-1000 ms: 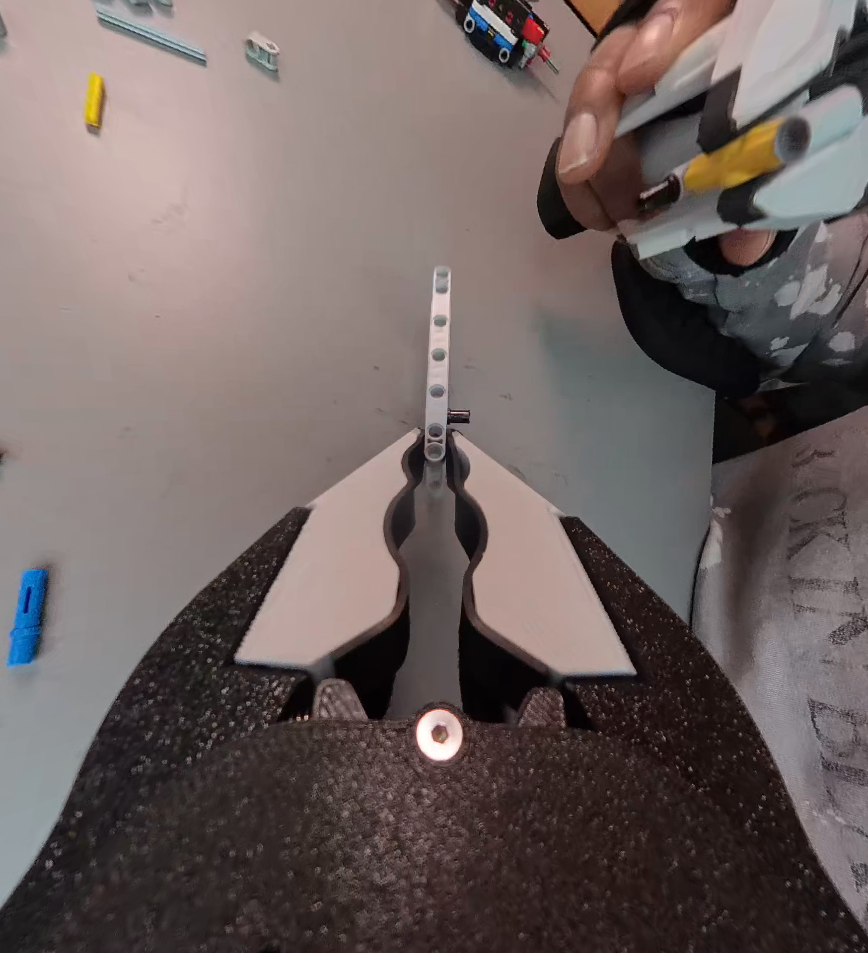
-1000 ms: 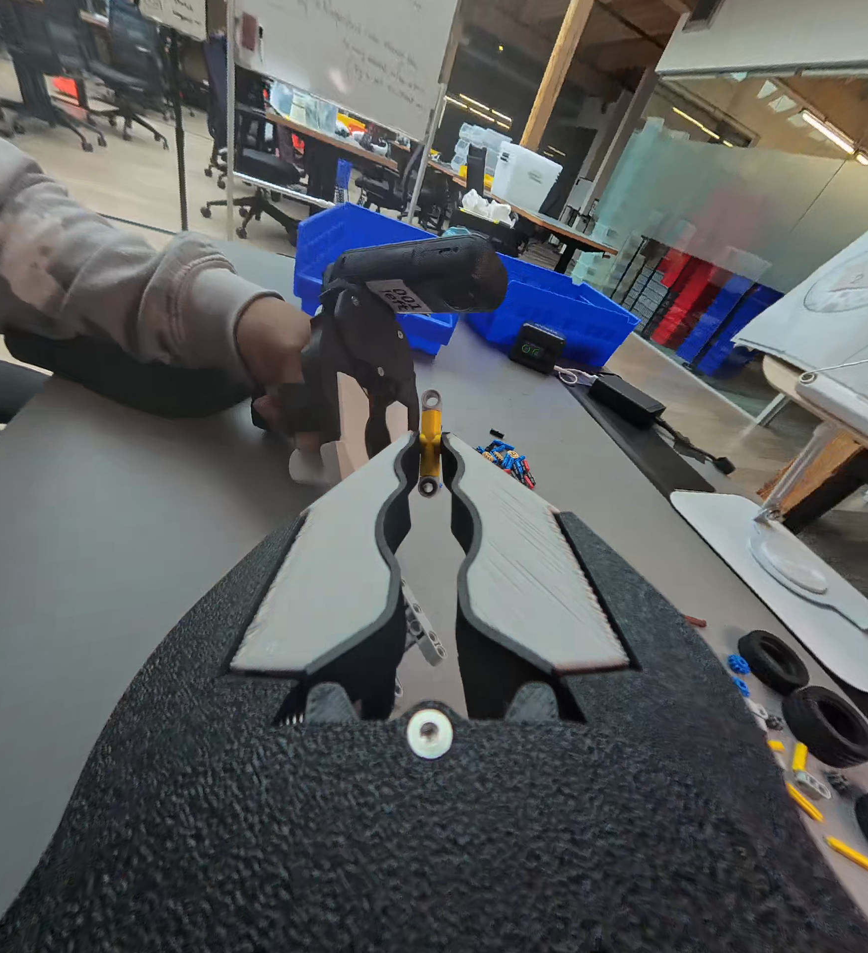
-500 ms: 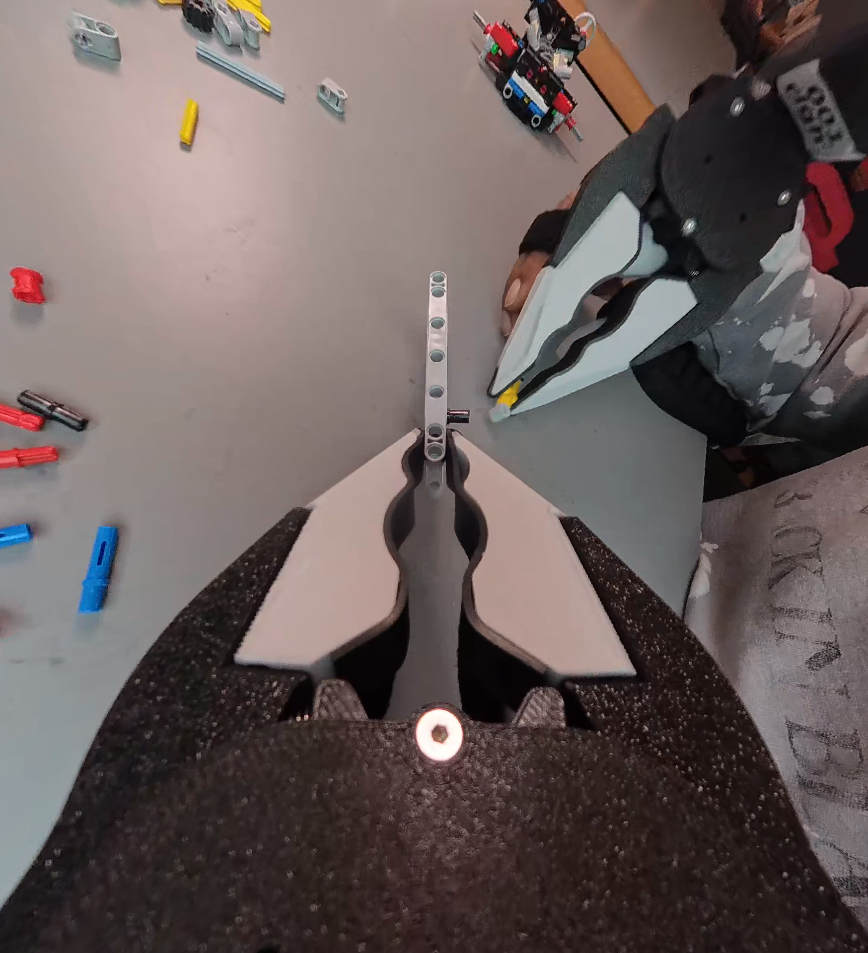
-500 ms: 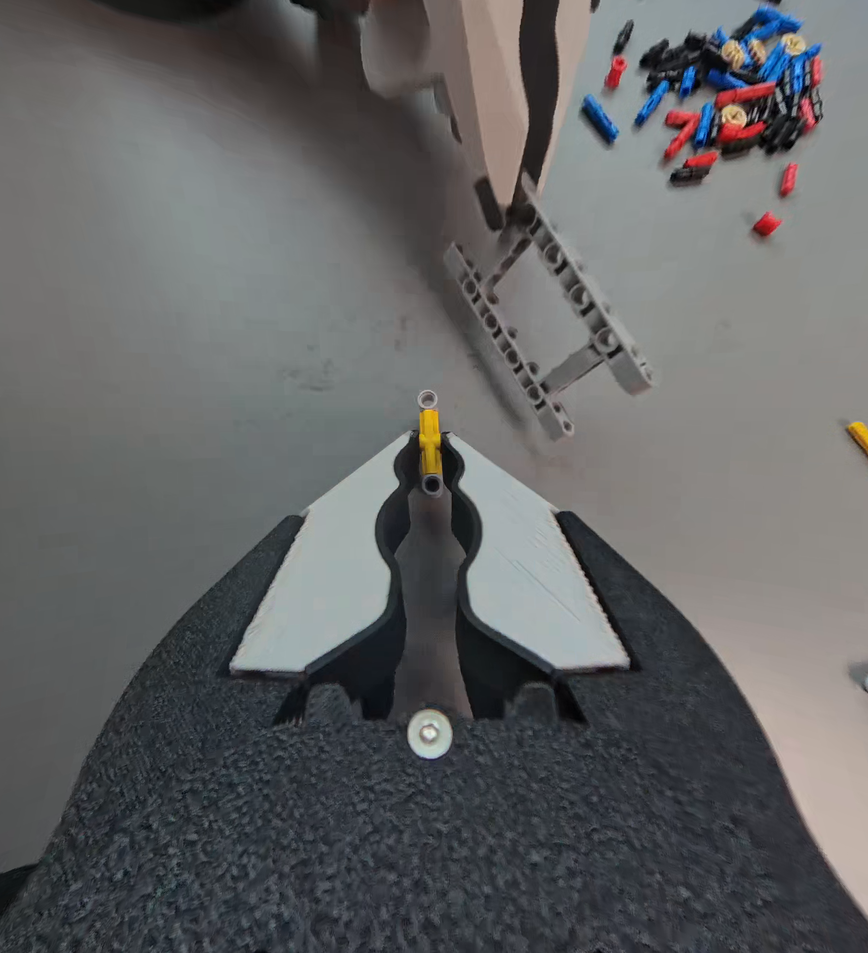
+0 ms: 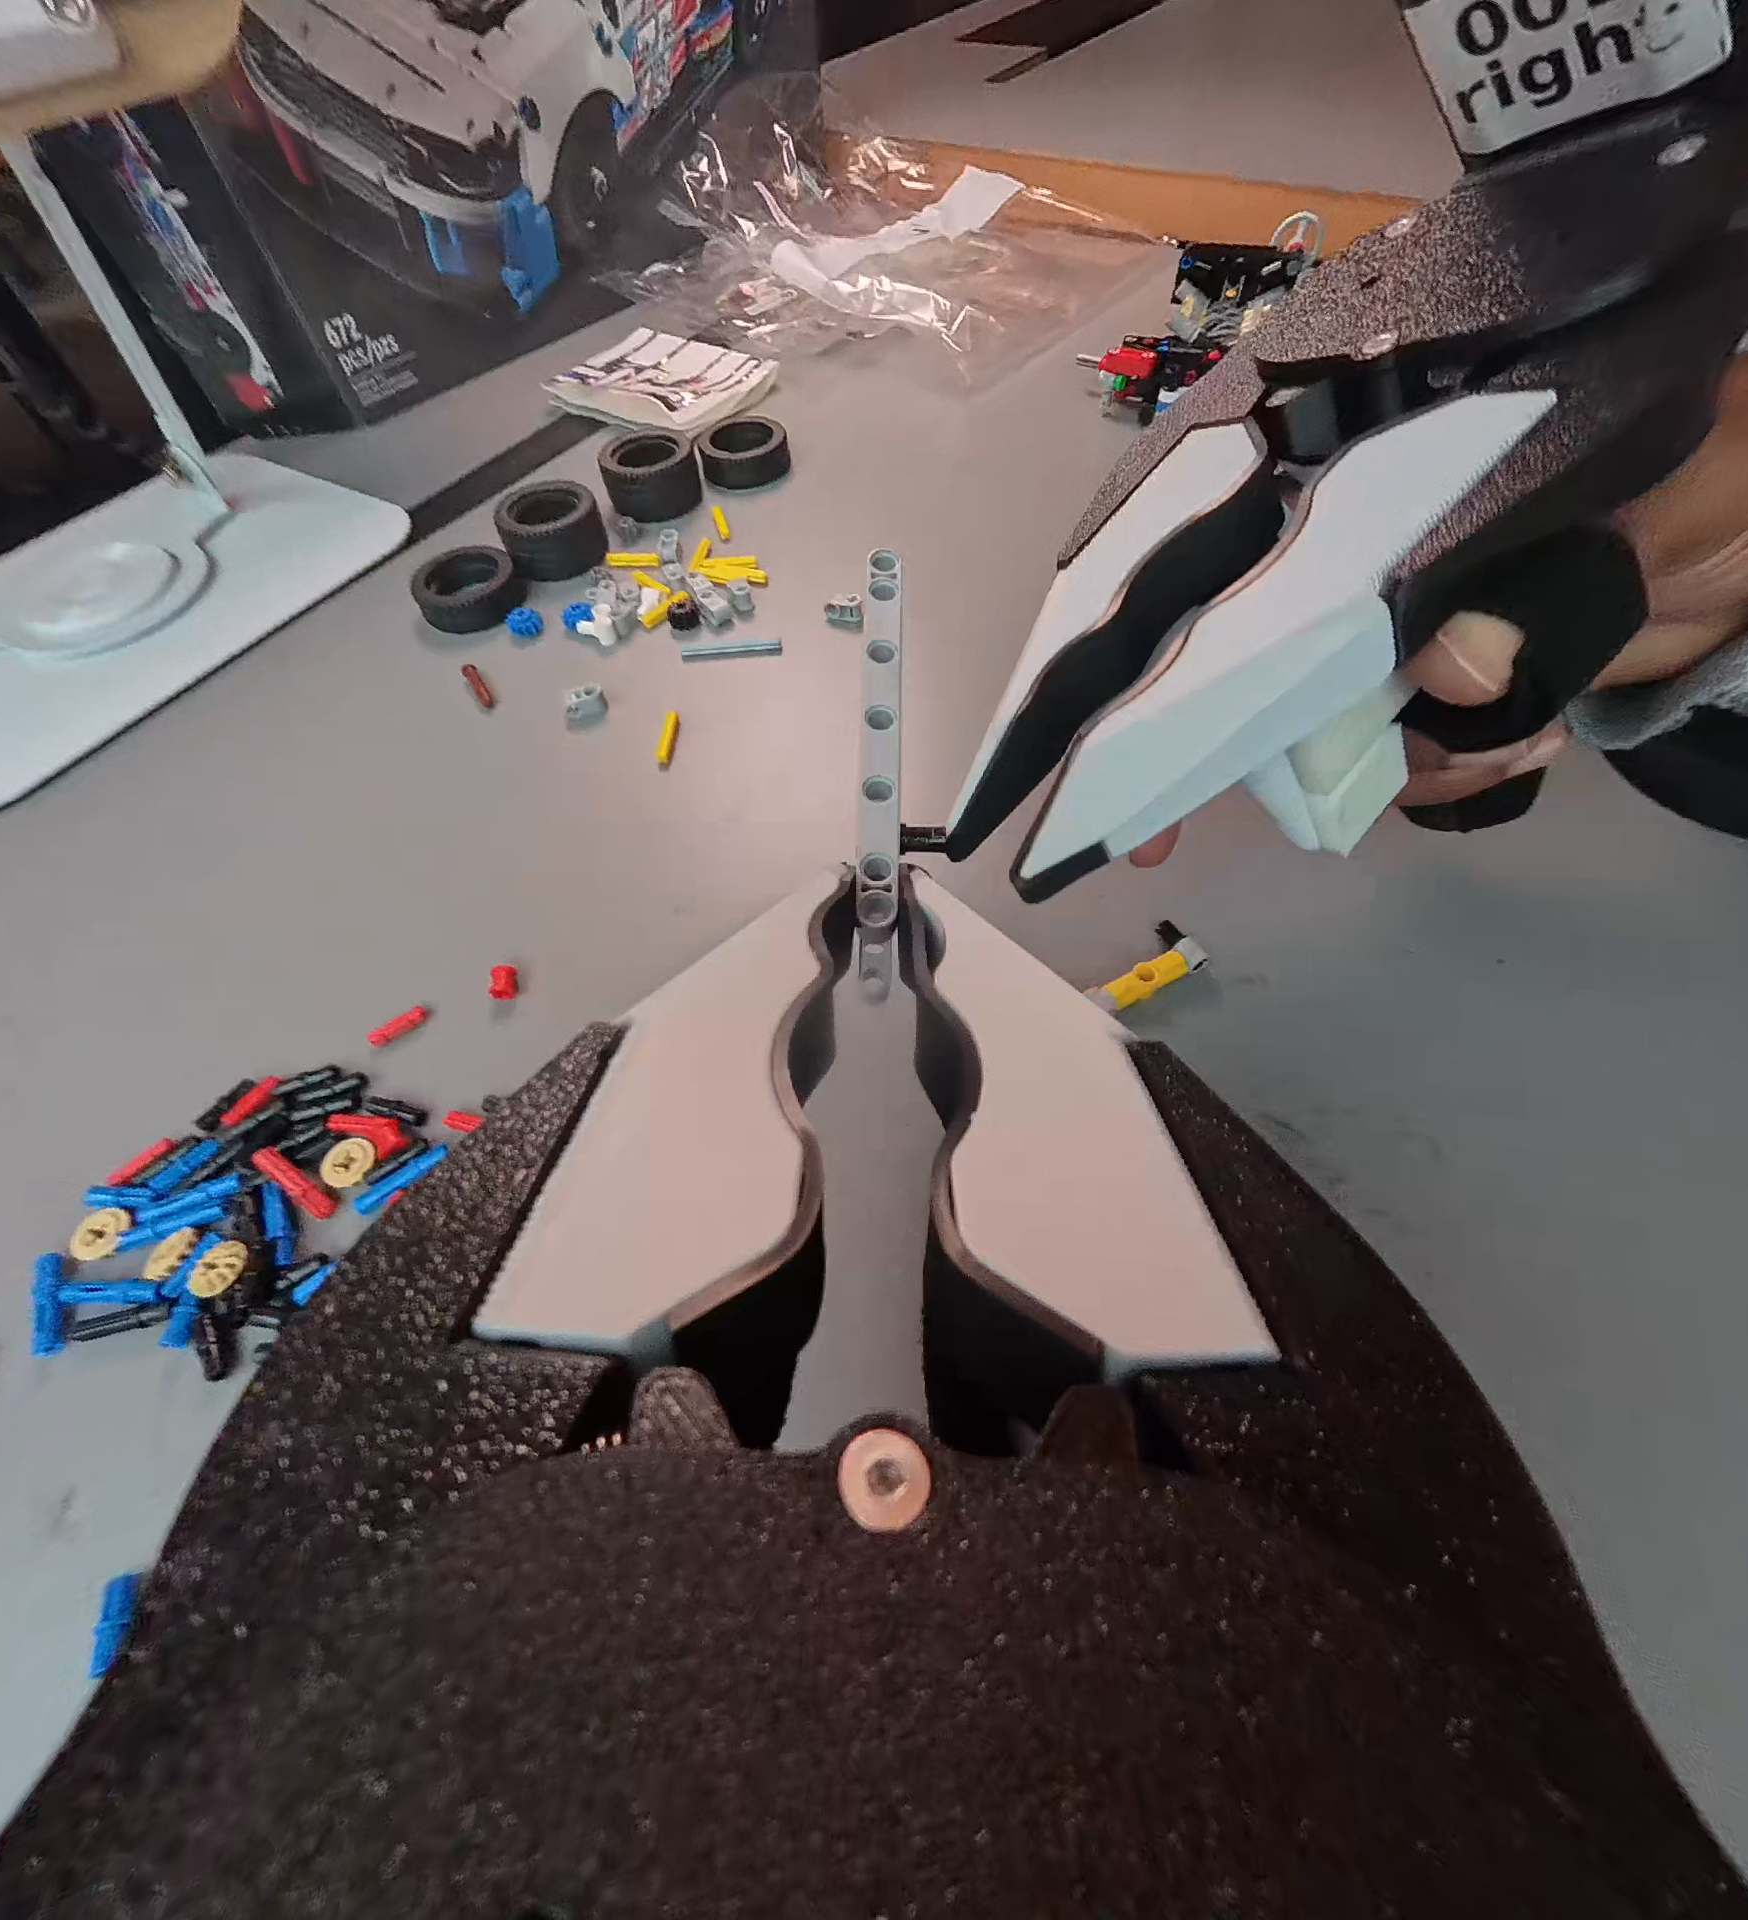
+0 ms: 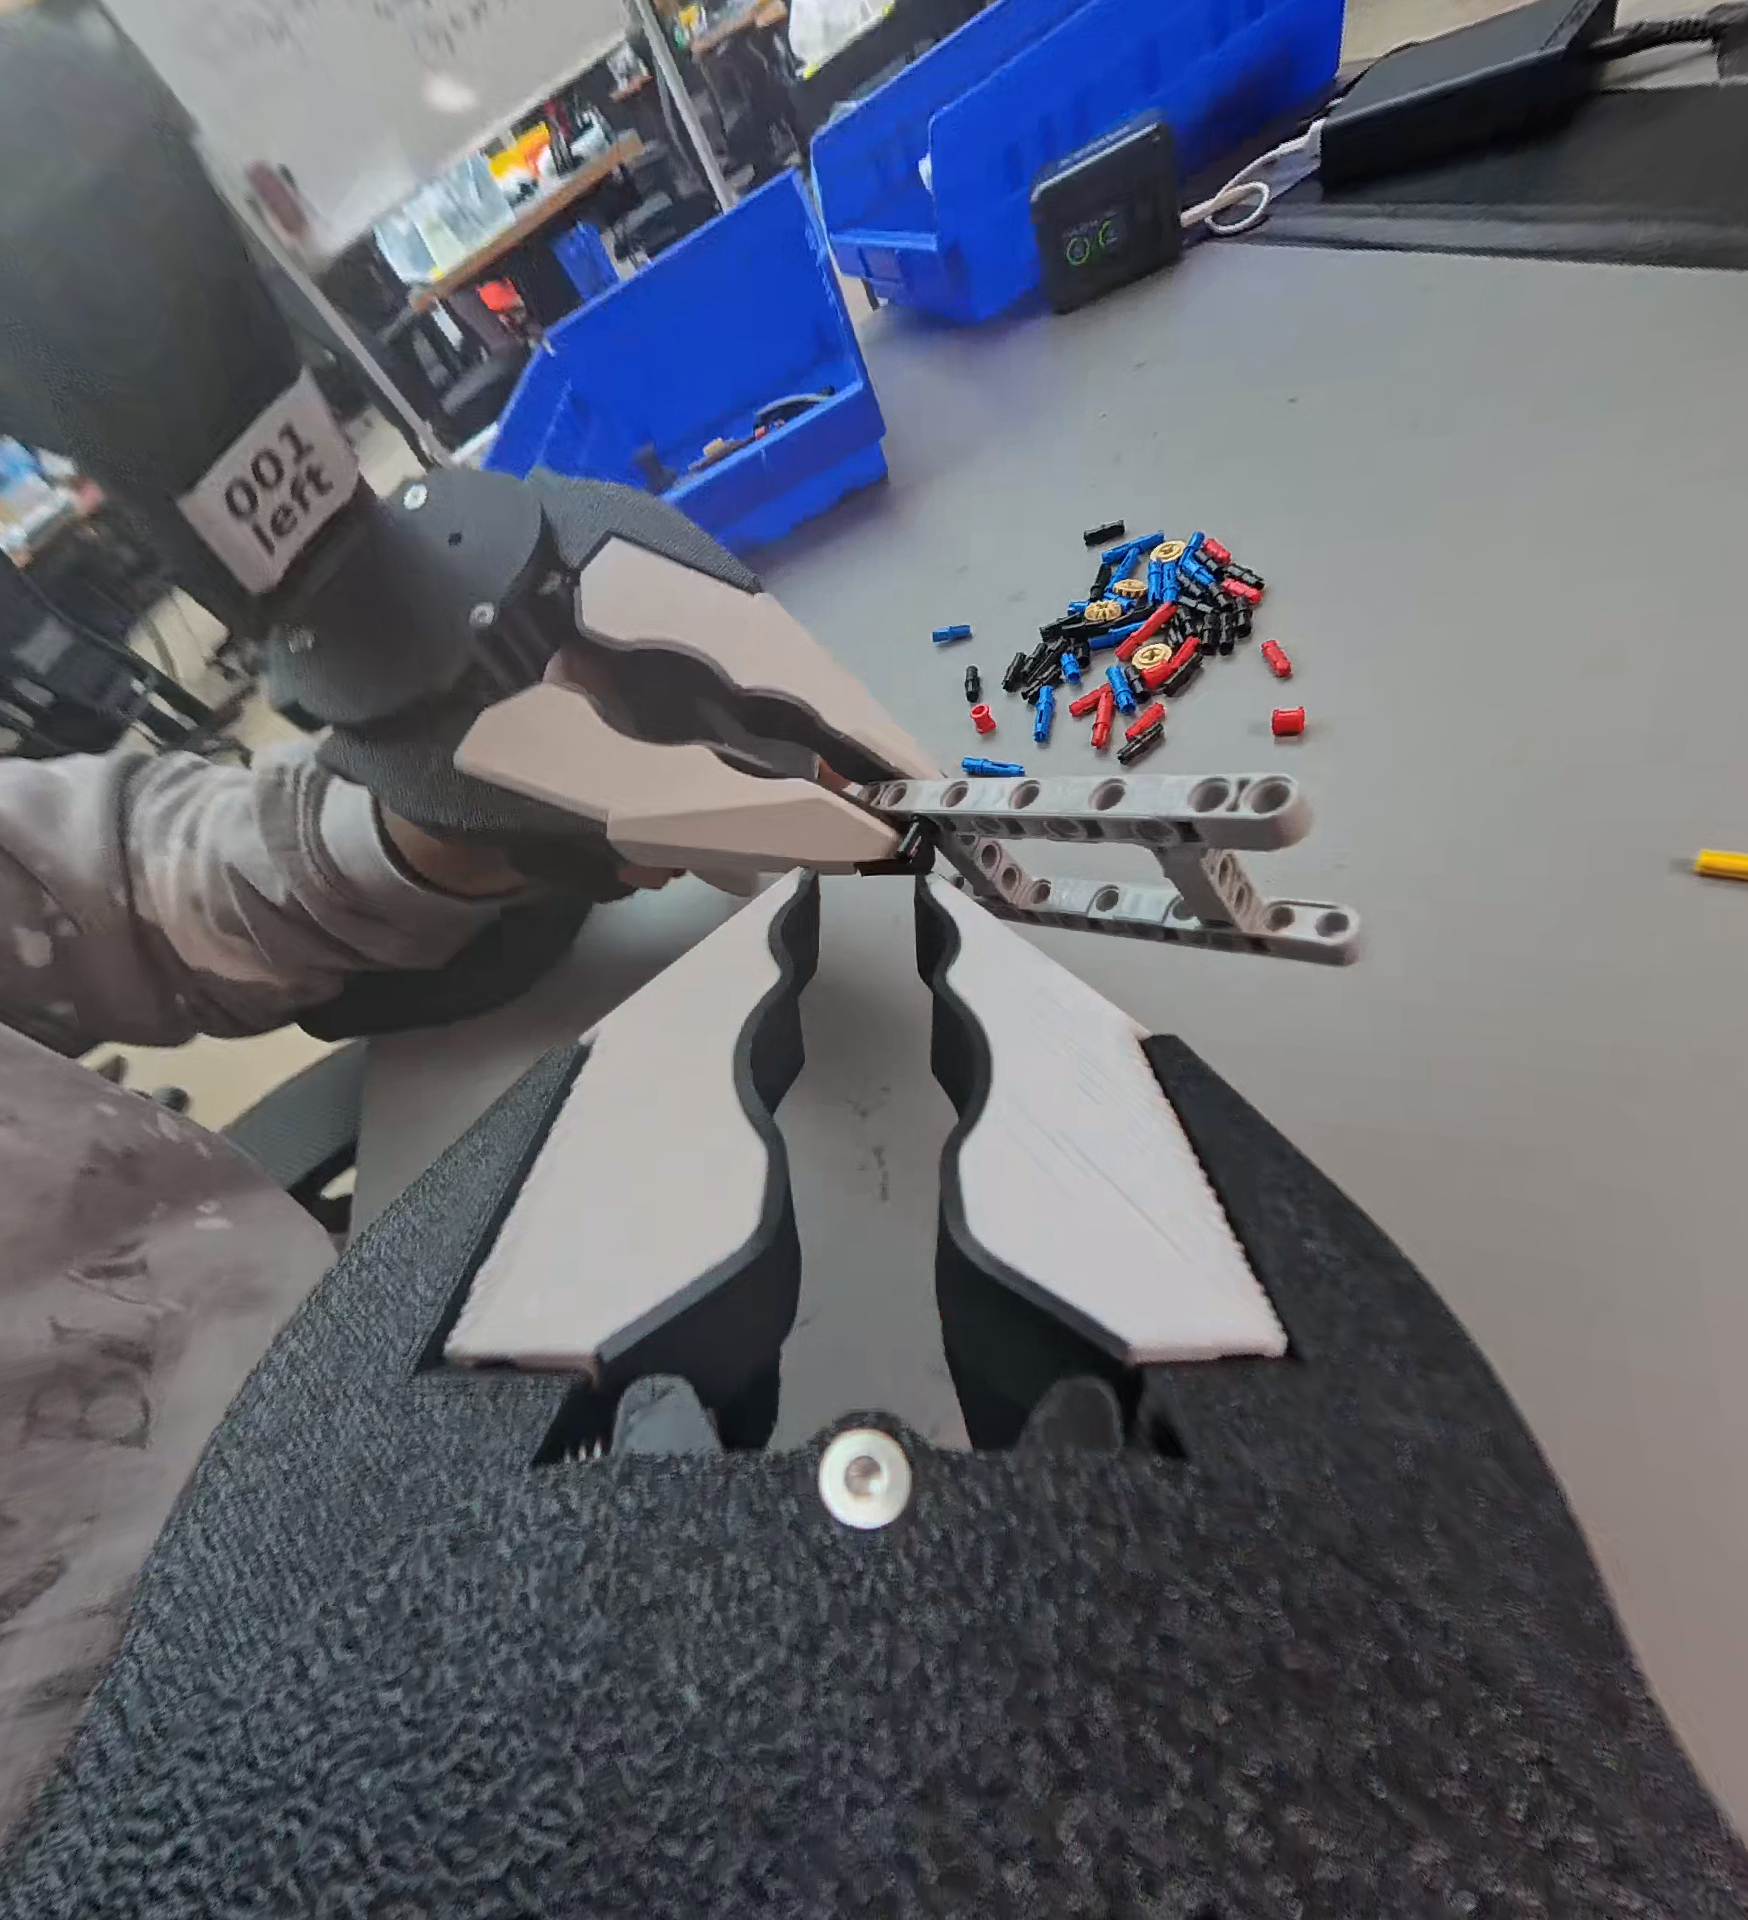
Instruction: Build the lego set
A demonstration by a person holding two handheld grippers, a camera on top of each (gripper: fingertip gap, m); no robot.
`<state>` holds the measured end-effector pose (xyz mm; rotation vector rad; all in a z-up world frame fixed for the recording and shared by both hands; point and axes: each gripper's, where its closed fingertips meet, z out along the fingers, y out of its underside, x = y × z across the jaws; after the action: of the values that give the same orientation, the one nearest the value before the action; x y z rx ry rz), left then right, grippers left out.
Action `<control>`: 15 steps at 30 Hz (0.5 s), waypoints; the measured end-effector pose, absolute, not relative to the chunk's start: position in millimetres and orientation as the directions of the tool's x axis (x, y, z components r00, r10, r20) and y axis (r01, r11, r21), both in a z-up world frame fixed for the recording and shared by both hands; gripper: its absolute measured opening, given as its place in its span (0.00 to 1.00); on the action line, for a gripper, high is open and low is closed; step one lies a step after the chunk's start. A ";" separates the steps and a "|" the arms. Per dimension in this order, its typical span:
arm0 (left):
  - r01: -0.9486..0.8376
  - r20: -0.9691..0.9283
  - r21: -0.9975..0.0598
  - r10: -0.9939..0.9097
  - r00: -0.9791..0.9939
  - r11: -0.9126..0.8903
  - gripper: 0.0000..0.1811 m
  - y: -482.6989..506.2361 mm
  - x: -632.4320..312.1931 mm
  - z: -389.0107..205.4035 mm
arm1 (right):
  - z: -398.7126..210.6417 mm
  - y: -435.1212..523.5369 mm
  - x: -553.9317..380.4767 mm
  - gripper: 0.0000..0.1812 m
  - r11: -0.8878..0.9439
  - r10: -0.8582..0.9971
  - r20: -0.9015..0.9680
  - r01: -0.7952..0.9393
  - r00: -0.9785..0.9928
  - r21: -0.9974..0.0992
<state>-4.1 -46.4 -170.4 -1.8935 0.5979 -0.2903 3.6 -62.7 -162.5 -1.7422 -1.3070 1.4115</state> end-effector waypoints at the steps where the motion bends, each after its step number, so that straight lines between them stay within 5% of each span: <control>1: -0.312 -0.139 -0.914 -0.521 0.842 -0.259 0.03 -46.0 -4.2 -168.7 | -160.3 -59.8 2.9 0.09 -0.437 0.885 -0.465 0.324 -0.011 -0.839; 5: -0.497 -0.392 -0.863 -0.492 0.777 -0.097 0.04 -48.5 3.7 -161.2 | -158.6 -57.0 2.9 0.06 -0.537 0.822 -0.570 0.307 -0.020 -0.786; 10: -0.745 -0.721 -0.660 -0.363 0.590 0.100 0.04 -51.0 8.9 -152.7 | -149.9 -59.3 6.4 0.04 -0.600 0.762 -0.641 0.274 -0.093 -0.752; 15: -0.773 -0.754 -0.620 -0.378 0.537 0.137 0.04 -57.0 12.8 -149.5 | -148.3 -64.3 10.4 0.02 -0.448 0.848 -0.504 0.287 -0.164 -0.847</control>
<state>12.8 -57.0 -149.5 -1.4725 1.0471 0.3787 10.4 -64.3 -148.3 -1.6559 -1.2929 1.6482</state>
